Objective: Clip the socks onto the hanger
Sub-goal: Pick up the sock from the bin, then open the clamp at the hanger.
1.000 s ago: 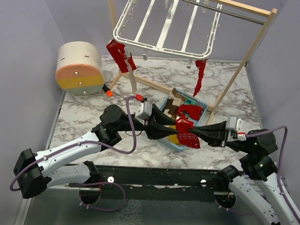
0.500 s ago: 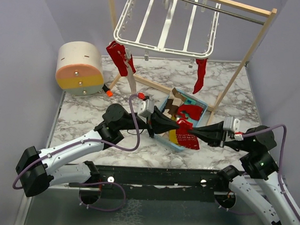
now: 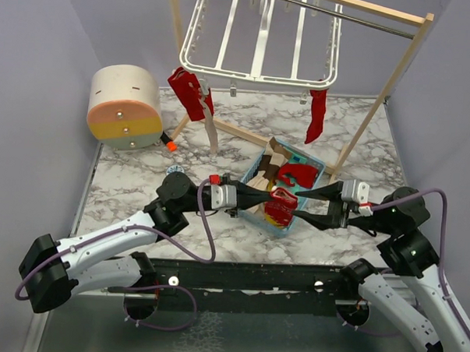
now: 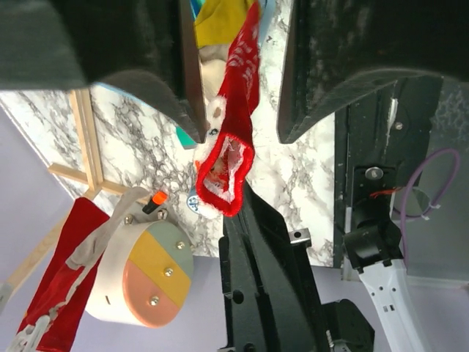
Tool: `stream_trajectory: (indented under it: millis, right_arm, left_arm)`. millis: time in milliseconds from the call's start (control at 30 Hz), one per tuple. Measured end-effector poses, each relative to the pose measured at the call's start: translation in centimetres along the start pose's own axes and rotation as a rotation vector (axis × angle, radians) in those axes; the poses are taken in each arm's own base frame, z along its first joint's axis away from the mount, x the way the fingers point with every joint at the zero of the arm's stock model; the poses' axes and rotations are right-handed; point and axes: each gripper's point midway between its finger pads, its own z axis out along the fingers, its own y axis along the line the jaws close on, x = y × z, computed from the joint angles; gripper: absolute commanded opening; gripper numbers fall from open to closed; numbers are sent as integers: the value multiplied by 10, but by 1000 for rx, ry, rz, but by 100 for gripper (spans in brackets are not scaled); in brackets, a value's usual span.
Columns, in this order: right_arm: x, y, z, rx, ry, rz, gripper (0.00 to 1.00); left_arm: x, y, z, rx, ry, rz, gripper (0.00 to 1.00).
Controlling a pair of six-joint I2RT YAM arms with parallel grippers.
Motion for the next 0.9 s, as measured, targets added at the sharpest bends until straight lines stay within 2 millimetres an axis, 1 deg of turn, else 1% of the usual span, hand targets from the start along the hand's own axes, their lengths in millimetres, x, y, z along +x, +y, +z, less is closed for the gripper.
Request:
stream_trajectory:
  millis: [100, 133, 267, 400, 467, 500, 567, 600, 667, 700, 833, 900]
  right_arm:
    - [-2, -2, -2, 13, 12, -7, 62]
    - [-4, -3, -3, 21, 15, -12, 64]
    - [-17, -13, -9, 93, 18, -17, 64]
    - [-38, -32, -16, 218, -6, 16, 64]
    - [-48, -50, -18, 316, -9, 74, 64]
    - [-54, -63, -19, 375, -9, 117, 64]
    - [-67, -95, -18, 511, -11, 192, 65]
    - [-70, -110, -17, 569, -13, 227, 65]
    - [-68, -134, -18, 674, -14, 281, 65]
    - [-63, -142, -18, 715, -9, 304, 65]
    - [-40, -164, -17, 823, 30, 375, 63]
    - [-35, -174, -13, 852, 45, 391, 60]
  left_arm:
    - [1, 3, -3, -9, 1, 98, 0]
    - [0, 4, -5, -17, 1, 142, 0]
    - [-4, 15, -8, -59, 3, 261, 0]
    - [-6, 26, -11, -106, 16, 344, 0]
    - [-5, 30, -11, -126, 24, 360, 0]
    - [-4, 32, -12, -134, 28, 362, 0]
    - [-3, 35, -12, -149, 35, 355, 0]
    - [-1, 36, -12, -157, 39, 345, 0]
    - [0, 38, -12, -169, 44, 325, 0]
    - [1, 38, -13, -175, 46, 314, 0]
    - [2, 40, -13, -198, 48, 264, 0]
    - [3, 40, -13, -204, 48, 246, 0]
